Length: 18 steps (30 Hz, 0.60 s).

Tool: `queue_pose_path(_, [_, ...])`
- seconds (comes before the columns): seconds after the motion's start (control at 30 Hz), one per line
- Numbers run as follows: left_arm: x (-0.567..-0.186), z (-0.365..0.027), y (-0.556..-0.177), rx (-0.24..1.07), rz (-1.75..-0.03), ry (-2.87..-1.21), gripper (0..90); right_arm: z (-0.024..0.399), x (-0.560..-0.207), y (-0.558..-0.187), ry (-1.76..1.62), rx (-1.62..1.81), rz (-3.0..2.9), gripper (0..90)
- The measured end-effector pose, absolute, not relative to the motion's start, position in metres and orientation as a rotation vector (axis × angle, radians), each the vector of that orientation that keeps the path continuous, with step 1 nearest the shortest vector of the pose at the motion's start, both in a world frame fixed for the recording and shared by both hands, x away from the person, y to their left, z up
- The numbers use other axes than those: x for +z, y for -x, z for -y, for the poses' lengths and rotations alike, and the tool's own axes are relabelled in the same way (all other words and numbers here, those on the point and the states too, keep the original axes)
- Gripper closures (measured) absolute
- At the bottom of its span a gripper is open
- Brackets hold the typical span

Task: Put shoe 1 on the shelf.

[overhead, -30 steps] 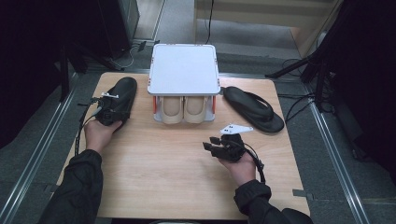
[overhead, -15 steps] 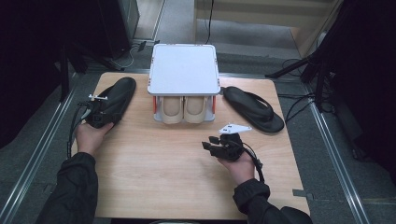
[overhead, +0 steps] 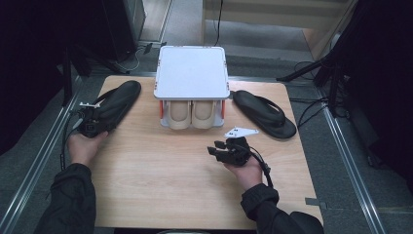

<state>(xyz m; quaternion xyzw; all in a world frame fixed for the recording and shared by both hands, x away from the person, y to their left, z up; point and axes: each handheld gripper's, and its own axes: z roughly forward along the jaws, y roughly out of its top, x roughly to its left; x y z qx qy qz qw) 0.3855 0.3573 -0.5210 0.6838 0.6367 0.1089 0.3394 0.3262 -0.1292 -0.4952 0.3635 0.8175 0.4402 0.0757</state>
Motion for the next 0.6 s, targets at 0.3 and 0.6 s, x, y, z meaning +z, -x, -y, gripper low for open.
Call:
queue_pose_path(0.3, [-0.496, -0.355, -0.408, 0.295, -1.616, -1.731, 89.8, 0.131, -0.495, -0.321, -1.109, 1.31, -2.453, 60.1])
queue_pose_path(0.6, [-0.477, -0.359, -0.444, 0.319, -1.626, -1.731, 89.8, 0.139, -0.496, -0.311, -1.117, 1.285, -2.432, 60.1])
